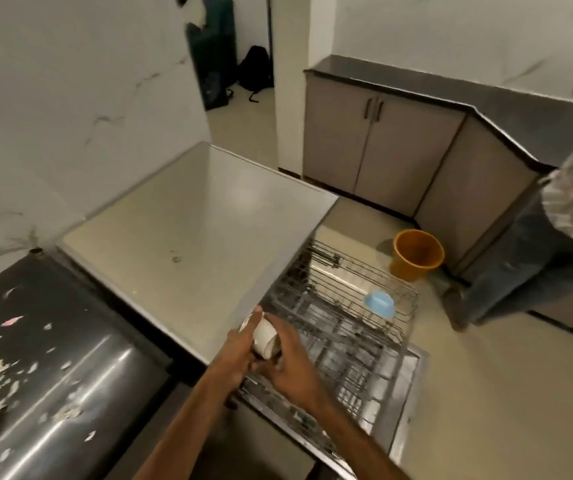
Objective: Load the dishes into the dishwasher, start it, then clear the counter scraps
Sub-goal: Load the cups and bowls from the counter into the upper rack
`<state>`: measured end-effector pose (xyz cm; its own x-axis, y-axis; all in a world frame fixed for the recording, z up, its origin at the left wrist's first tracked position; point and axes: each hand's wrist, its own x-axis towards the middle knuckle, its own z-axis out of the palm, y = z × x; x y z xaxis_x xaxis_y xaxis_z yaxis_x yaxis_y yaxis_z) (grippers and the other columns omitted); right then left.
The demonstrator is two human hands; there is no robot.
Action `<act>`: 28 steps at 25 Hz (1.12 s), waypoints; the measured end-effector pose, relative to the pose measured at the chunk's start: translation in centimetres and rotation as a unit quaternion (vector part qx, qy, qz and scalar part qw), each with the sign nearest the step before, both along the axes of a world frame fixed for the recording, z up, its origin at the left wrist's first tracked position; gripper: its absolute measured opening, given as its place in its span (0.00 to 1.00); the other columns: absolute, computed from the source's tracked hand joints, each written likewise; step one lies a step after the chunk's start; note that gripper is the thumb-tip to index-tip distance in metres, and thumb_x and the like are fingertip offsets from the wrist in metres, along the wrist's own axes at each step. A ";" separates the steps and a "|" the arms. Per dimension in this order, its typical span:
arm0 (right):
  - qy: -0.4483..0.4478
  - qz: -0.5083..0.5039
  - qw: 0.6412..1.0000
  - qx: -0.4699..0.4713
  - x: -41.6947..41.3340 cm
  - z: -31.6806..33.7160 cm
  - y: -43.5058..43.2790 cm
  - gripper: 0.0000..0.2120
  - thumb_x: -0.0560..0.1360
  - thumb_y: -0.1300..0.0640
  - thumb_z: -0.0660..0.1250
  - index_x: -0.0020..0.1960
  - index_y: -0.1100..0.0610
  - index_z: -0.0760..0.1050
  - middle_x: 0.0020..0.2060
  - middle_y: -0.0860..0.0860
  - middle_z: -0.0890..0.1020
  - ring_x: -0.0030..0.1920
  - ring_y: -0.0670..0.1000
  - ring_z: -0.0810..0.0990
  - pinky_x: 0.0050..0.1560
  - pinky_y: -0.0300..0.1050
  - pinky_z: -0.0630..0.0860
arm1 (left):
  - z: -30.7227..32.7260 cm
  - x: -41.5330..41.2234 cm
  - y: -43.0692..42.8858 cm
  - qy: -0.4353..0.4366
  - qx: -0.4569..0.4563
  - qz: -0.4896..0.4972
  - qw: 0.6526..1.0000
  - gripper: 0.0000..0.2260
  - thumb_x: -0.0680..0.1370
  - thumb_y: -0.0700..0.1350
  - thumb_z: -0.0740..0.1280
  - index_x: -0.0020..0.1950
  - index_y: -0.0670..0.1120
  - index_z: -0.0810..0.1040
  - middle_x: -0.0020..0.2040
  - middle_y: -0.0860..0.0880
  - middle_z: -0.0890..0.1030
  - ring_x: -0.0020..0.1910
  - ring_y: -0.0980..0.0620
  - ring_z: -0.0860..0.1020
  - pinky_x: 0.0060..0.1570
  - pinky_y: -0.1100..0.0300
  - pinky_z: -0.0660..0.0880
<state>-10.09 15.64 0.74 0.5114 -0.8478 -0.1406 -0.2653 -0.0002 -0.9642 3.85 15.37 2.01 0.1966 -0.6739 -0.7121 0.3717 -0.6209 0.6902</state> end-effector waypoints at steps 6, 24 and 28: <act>0.035 -0.136 0.989 0.040 -9.1 -5.2 -2.3 0.33 0.73 0.54 0.75 0.73 0.49 0.64 0.65 0.45 0.75 0.62 0.42 0.76 0.56 0.36 0.76 | -5.7 -8.3 -4.4 -0.057 0.023 -0.172 0.983 0.14 0.81 0.53 0.64 0.61 0.45 0.79 0.50 0.43 0.85 0.41 0.48 0.83 0.34 0.56 0.79; 0.374 -0.370 0.818 0.231 -13.6 -21.4 -7.6 0.28 0.72 0.38 0.70 0.64 0.54 0.71 0.55 0.50 0.81 0.52 0.51 0.80 0.45 0.42 0.76 | -25.5 -13.2 -13.9 -0.165 0.034 -0.475 0.864 0.04 0.82 0.44 0.65 0.52 0.53 0.77 0.52 0.52 0.81 0.42 0.62 0.80 0.37 0.69 0.75; 0.467 -0.323 0.767 0.298 -13.7 -25.0 -9.1 0.31 0.71 0.33 0.68 0.62 0.55 0.71 0.54 0.52 0.82 0.54 0.55 0.80 0.49 0.46 0.77 | -29.7 -13.0 -14.0 -0.194 0.053 -0.566 0.799 0.08 0.81 0.46 0.65 0.60 0.47 0.76 0.58 0.47 0.80 0.51 0.50 0.80 0.49 0.57 0.78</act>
<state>-23.78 6.49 -24.27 -0.5482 -0.5245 -0.6514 -0.5995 0.7895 -0.1312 -9.12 1.34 -27.69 -0.2769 -0.5162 -0.8105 -0.6993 -0.4702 0.5384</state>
